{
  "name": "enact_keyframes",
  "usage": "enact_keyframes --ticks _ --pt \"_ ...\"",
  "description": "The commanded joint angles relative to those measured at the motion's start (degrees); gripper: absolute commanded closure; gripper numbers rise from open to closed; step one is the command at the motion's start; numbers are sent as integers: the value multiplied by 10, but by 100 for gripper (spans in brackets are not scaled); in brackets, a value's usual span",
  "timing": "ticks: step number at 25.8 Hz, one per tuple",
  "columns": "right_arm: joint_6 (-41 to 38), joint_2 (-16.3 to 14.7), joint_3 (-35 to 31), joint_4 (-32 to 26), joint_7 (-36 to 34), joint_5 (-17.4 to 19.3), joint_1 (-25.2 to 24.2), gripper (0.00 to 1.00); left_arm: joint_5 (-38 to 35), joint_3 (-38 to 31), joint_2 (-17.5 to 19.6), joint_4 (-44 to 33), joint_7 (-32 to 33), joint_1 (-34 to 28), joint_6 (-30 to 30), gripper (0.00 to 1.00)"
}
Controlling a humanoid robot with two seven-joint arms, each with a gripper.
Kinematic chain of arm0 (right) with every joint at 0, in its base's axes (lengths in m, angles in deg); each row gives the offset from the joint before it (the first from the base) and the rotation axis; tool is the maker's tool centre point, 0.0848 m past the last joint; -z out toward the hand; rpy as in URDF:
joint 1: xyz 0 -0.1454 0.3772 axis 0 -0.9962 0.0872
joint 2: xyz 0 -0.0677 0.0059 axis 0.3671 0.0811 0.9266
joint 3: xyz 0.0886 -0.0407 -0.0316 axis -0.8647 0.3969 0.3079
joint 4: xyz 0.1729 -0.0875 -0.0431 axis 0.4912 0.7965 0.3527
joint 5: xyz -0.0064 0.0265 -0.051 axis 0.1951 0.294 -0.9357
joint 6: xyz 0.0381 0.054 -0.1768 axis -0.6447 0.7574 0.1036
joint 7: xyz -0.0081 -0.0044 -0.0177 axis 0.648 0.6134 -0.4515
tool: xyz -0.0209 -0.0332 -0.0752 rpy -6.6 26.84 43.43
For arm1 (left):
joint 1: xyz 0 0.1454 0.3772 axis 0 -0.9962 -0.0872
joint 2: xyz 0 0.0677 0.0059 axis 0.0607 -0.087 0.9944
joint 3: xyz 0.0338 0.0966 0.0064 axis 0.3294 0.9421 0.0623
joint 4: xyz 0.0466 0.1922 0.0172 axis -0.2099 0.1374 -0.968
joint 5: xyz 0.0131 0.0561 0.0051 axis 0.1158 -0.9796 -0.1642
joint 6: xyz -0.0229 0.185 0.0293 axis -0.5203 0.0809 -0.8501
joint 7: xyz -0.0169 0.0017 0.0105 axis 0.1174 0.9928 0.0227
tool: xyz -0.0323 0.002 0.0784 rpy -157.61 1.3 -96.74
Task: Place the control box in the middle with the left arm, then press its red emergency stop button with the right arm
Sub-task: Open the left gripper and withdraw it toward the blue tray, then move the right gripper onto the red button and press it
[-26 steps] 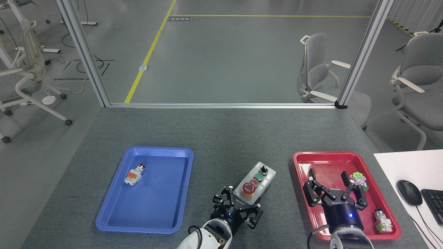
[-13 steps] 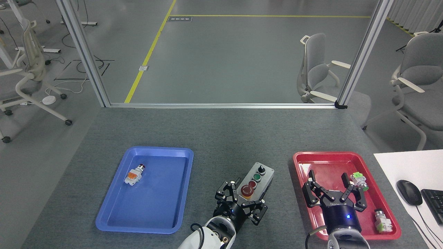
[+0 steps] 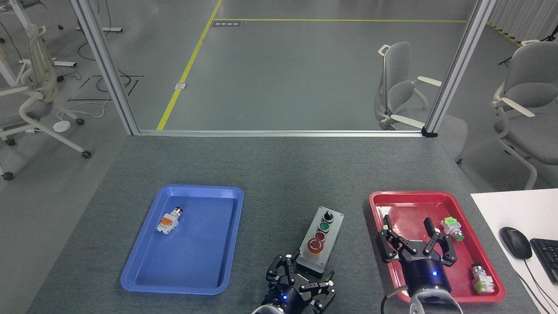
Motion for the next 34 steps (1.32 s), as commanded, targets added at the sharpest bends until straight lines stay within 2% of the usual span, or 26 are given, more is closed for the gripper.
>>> enact_keyframes --ticks 1,3,5,8,10,11,12,16,19,22,24,30,34 --pt "-5 4 1 0 -1 0 0 2 3 -5 49 -47 -7 -27 0 2" --pt "-5 5 1 -1 -2 0 1 4 2 -23 68 -63 -9 -44 -1 2" --pt "-5 10 2 0 -2 0 0 10 4 -52 94 -97 -10 -61 -3 2" --pt "-17 12 3 0 0 -7 0 27 4 -105 140 -169 -10 -97 -19 2" --pt "-39 12 5 0 1 -11 0 45 6 -169 169 -223 -7 -127 -38 2" --pt "-45 12 6 -1 1 -11 0 51 7 -206 177 -243 -7 -142 -52 2" --pt "-49 13 6 0 1 -11 0 57 8 -244 180 -259 -8 -158 -71 2" --pt "-104 19 8 0 0 -33 -2 97 9 -409 177 -273 -9 -183 -126 2" --pt "-117 25 13 0 0 -61 -3 100 12 -486 174 -263 -10 -181 -143 2" --pt "-118 30 31 1 0 -71 -3 100 12 -530 172 -241 -11 -172 -143 2" --pt "-118 39 41 2 1 -84 -2 100 13 -538 172 -226 -11 -160 -140 2" --pt "-110 68 87 64 1 -129 29 100 33 -546 151 -221 -12 -155 -139 2" --pt "-104 80 106 101 1 -131 46 100 70 -559 152 -215 -15 -147 -145 2"
